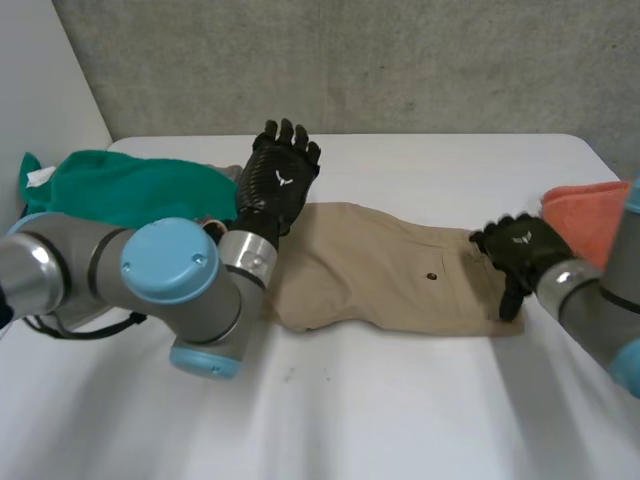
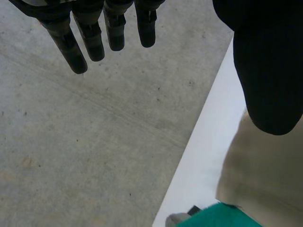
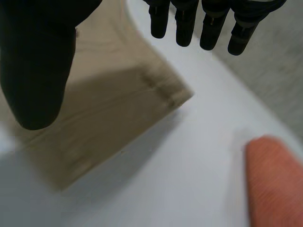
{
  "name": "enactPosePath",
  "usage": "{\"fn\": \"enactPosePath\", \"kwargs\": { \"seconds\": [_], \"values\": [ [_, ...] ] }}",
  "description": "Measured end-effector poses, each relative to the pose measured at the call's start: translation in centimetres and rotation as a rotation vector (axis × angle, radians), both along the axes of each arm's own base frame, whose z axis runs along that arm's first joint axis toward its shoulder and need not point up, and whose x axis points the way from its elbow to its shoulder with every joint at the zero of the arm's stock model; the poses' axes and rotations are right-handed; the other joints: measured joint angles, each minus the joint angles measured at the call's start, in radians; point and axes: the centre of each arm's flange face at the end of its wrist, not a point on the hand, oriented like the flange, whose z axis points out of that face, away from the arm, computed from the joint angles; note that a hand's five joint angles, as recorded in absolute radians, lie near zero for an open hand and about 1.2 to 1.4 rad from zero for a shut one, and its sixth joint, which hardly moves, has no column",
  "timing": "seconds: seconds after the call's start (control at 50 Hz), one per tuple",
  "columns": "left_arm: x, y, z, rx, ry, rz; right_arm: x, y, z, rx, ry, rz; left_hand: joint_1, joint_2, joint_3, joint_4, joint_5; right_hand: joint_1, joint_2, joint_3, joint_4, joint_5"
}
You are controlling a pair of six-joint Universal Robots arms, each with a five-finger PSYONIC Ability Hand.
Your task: Fold the laundry.
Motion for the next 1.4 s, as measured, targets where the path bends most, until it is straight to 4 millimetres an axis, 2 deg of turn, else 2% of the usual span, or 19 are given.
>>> {"fn": "enactPosePath", "kwargs": {
  "seconds": [0.1, 0.14, 0.2, 0.28, 0.38, 0.46, 0.6, 0.64, 0.7, 0.8, 0.82, 0.86, 0.92, 1.02, 1.14, 1.2, 1.3, 1.36, 1.4],
  "values": [
    [0.7, 1.0, 0.0, 0.044, 0.026, -0.006, -1.4, 0.1, -1.1, 0.064, -0.028, -0.017, 0.000, 0.000, 0.000, 0.000, 0.000, 0.004, 0.001, 0.002, 0.005, 0.004],
    [0.9, 1.3, 0.1, 0.062, 0.045, -0.009, -1.8, 0.0, -1.5, 0.069, -0.031, -0.022, 0.000, 0.000, 0.000, 0.000, 0.000, 0.077, 0.091, 0.094, 0.097, 0.088],
    [1.0, 1.5, 0.1, 0.084, 0.075, -0.008, -2.0, -0.3, -2.0, 0.062, -0.028, -0.026, 0.000, 0.000, 0.000, 0.000, 0.000, 0.555, 0.593, 0.585, 0.585, 0.579],
    [1.2, 1.5, 0.5, 0.094, 0.104, 0.002, -2.4, -0.8, -2.0, 0.029, -0.019, -0.042, 0.000, 0.000, 0.000, 0.000, 0.000, 0.833, 0.949, 0.946, 0.949, 0.908],
    [1.4, 1.7, 1.5, 0.086, 0.126, 0.013, -4.1, -1.8, -0.2, -0.091, 0.015, -0.090, 0.000, 0.000, 0.000, 0.000, 0.000, 0.836, 0.955, 0.977, 0.986, 0.916],
    [1.8, 1.9, 2.6, 0.070, 0.139, 0.017, -7.0, -2.6, 2.4, -0.227, 0.112, -0.152, 0.000, 0.000, 0.000, 0.000, 0.000, 0.836, 0.960, 0.977, 0.987, 0.918],
    [2.3, 2.3, 3.7, 0.055, 0.149, 0.021, -9.6, -3.3, 4.2, -0.334, 0.296, -0.179, 0.000, 0.000, 0.000, 0.000, 0.000, 0.851, 0.960, 0.977, 0.988, 0.934],
    [2.5, 2.5, 3.6, 0.060, 0.148, 0.023, -8.9, -3.2, 4.4, -0.353, 0.314, -0.146, 0.000, 0.000, 0.000, 0.000, 0.000, 0.851, 0.960, 0.977, 0.988, 0.934],
    [2.8, 2.7, 3.4, 0.072, 0.149, 0.024, -6.4, -2.7, 4.8, -0.395, 0.303, -0.051, 0.000, 0.000, 0.000, 0.000, 0.000, 0.854, 0.960, 0.977, 0.988, 0.938],
    [3.2, 3.0, 3.0, 0.106, 0.169, 0.027, 0.7, 0.1, 5.5, -0.504, 0.207, 0.220, 0.000, 0.000, 0.000, 0.000, 0.000, 0.861, 0.960, 0.977, 0.989, 0.947],
    [3.3, 3.0, 3.0, 0.108, 0.171, 0.028, 1.3, 0.4, 5.4, -0.511, 0.198, 0.245, 0.000, 0.000, 0.000, 0.000, 0.000, 0.861, 0.960, 0.977, 0.989, 0.947],
    [3.5, 3.1, 2.9, 0.127, 0.187, 0.032, 5.0, 2.9, 4.7, -0.536, 0.139, 0.414, 0.000, 0.000, 0.000, 0.000, 0.000, 0.861, 0.960, 0.977, 0.989, 0.951],
    [3.7, 3.2, 2.8, 0.144, 0.201, 0.037, 8.2, 6.0, 3.2, -0.522, 0.087, 0.588, 0.000, 0.000, 0.000, 0.000, 0.000, 0.861, 0.960, 0.977, 0.989, 0.952],
    [3.9, 3.3, 2.8, 0.166, 0.218, 0.039, 11.2, 9.9, 0.5, -0.456, 0.038, 0.779, 0.000, 0.000, 0.000, 0.000, 0.000, 0.829, 0.890, 0.902, 0.920, 0.895],
    [3.9, 3.3, 2.9, 0.169, 0.228, 0.036, 11.8, 10.7, -0.3, -0.374, -0.023, 0.798, 0.000, 0.000, 0.000, 0.000, 0.000, 0.093, 0.107, 0.133, 0.133, 0.107],
    [3.8, 3.2, 3.0, 0.167, 0.230, 0.034, 11.7, 10.2, 0.0, -0.337, -0.069, 0.765, 0.000, 0.000, 0.000, 0.000, 0.000, 0.005, 0.016, 0.017, 0.022, 0.006],
    [3.1, 3.2, 3.8, 0.145, 0.246, 0.015, 9.6, 7.7, 3.3, -0.263, -0.273, 0.595, 0.000, 0.000, 0.000, 0.000, 0.000, 0.000, -0.002, -0.002, -0.004, -0.001],
    [1.9, 3.4, 4.9, 0.123, 0.279, -0.024, 6.7, 5.3, 6.6, -0.214, -0.467, 0.412, 0.000, 0.000, 0.000, 0.000, 0.000, 0.000, -0.002, -0.002, -0.004, -0.001],
    [1.1, 3.6, 5.3, 0.125, 0.297, -0.049, 5.0, 4.1, 7.7, -0.193, -0.538, 0.315, 0.000, 0.000, 0.000, 0.000, 0.000, 0.000, -0.002, -0.002, -0.004, -0.002]
  ]
}}
